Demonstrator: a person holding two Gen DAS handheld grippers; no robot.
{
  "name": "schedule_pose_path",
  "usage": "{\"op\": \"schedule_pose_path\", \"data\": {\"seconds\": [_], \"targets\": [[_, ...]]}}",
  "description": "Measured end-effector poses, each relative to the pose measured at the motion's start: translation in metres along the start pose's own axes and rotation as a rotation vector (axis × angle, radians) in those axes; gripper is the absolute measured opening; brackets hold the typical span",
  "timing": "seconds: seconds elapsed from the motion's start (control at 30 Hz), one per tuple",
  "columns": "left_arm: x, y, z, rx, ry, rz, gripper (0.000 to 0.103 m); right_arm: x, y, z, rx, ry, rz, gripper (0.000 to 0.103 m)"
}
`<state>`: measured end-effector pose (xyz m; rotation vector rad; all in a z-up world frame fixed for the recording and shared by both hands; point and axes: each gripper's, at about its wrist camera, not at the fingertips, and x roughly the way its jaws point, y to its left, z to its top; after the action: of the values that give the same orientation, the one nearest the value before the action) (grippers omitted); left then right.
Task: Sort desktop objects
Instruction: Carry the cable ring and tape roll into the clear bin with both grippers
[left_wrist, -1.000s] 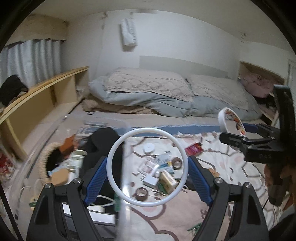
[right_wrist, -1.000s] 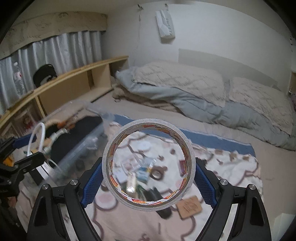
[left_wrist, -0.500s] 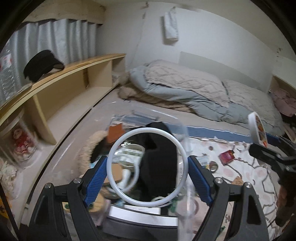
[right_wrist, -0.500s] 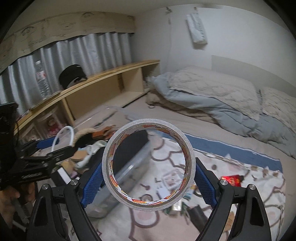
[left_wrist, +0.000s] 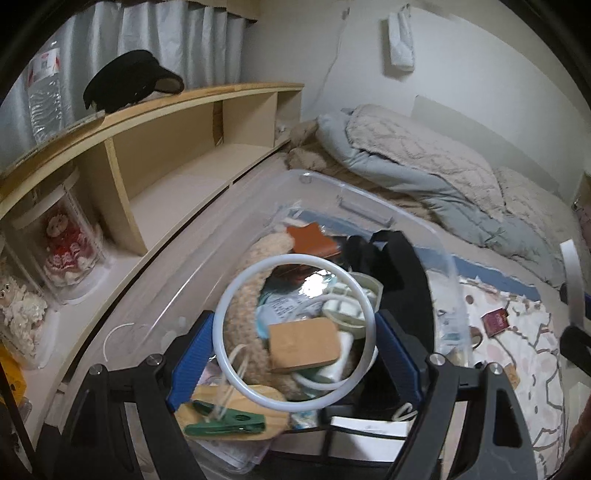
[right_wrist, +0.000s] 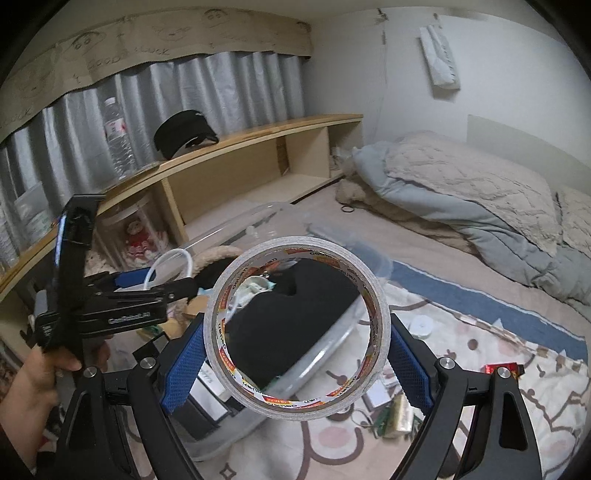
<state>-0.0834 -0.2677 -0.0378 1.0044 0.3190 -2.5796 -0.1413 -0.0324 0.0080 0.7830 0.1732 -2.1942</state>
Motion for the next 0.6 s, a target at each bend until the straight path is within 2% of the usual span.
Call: {"op": "schedule_pose_path", "data": {"seconds": [0.13,0.23,0.6], "targets": [[0.002,0.006,-0.004,0.006,0.001,0.01,0.085,0.01,0.009,-0.001,-0.015,0.016,0.017,0.09],[0.001,0.01,-0.007,0.014,-0.015,0.028,0.099,0.017,0.016,-0.002,-0.018,0.031,0.037,0.09],[-0.025,0.028,-0.003,-0.015,-0.088,0.012,0.099,0.038,0.037,-0.008,-0.032,0.073,0.075,0.09]]}}
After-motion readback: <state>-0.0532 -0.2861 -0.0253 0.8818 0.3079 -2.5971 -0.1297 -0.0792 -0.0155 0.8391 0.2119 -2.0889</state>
